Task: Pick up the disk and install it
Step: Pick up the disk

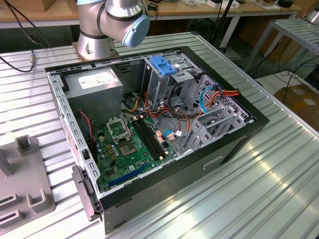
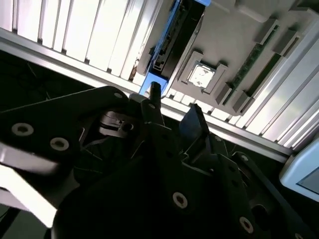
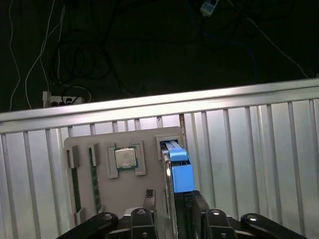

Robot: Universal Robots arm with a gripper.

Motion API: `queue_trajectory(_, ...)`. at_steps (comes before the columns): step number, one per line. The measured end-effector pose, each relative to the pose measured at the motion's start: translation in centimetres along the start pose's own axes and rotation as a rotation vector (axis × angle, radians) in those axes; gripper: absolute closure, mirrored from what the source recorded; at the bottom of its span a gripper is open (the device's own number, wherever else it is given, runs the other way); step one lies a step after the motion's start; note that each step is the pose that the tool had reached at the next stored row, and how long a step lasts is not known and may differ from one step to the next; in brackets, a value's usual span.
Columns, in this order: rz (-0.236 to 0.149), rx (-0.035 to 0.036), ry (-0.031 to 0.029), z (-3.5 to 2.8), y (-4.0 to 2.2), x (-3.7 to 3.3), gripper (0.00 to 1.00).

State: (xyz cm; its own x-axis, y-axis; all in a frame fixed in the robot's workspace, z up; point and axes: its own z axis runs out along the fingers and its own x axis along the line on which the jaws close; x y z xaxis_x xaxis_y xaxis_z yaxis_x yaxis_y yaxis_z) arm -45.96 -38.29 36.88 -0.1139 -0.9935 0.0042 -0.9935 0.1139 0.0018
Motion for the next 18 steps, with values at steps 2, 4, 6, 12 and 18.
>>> queue_trajectory(2,-0.002,0.0,0.0,0.36,0.03,-0.01,0.47)
queue_trajectory(4,-0.005,0.0,0.0001,0.89,0.1,-0.02,0.4)
queue_trajectory(6,-0.007,0.0,0.0,1.26,0.14,-0.01,0.34)
queue_trajectory(12,-0.009,0.0,0.0001,2.86,0.28,-0.02,0.34)
queue_trajectory(18,-0.026,0.0001,-0.0006,4.3,0.43,-0.24,0.34)
